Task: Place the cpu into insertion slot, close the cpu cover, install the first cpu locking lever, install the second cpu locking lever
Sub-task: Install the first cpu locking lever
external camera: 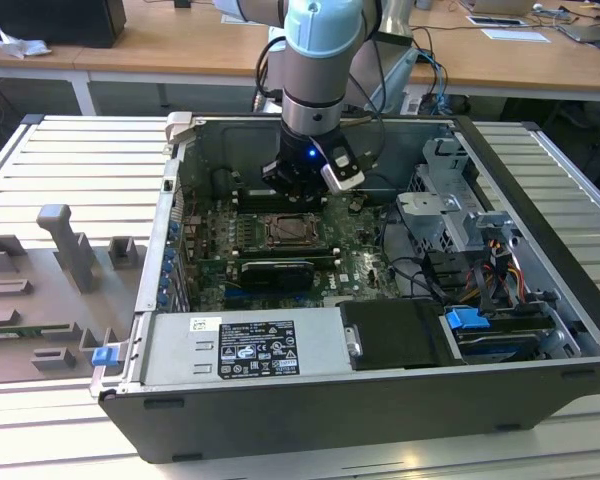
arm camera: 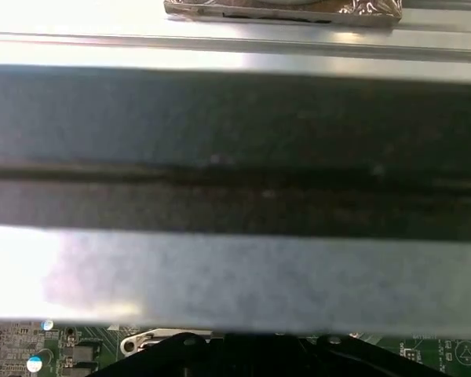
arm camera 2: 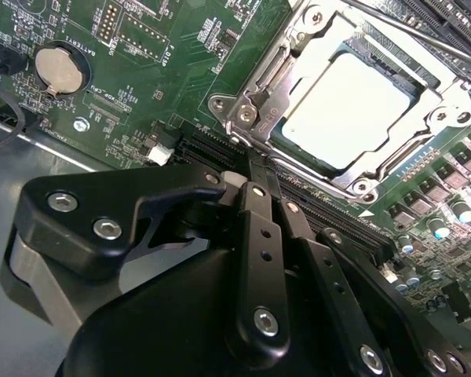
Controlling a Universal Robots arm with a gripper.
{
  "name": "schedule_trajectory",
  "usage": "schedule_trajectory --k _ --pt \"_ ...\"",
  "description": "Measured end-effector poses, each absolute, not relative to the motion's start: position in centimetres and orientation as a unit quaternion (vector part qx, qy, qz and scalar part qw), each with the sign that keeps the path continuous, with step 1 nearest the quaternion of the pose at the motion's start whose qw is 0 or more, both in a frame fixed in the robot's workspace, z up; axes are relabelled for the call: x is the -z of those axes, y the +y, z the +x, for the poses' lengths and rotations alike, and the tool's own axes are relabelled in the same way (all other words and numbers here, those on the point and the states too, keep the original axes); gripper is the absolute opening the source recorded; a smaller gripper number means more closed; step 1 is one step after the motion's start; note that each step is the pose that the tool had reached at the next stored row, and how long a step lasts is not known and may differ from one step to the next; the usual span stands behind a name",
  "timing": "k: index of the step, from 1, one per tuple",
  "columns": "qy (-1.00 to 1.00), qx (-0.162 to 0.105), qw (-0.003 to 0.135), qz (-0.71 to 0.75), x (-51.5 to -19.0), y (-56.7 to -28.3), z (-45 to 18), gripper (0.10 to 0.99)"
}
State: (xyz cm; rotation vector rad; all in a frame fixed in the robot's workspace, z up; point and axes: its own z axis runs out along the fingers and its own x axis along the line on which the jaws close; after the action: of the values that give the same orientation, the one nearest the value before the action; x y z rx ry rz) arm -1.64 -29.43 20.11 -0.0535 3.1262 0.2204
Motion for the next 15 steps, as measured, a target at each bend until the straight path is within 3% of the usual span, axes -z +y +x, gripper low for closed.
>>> schedule_trajectory --k 15 --pt "0.997 -0.076 0.004 -0.017 -20.64 -29.43 -1.64 0.106"
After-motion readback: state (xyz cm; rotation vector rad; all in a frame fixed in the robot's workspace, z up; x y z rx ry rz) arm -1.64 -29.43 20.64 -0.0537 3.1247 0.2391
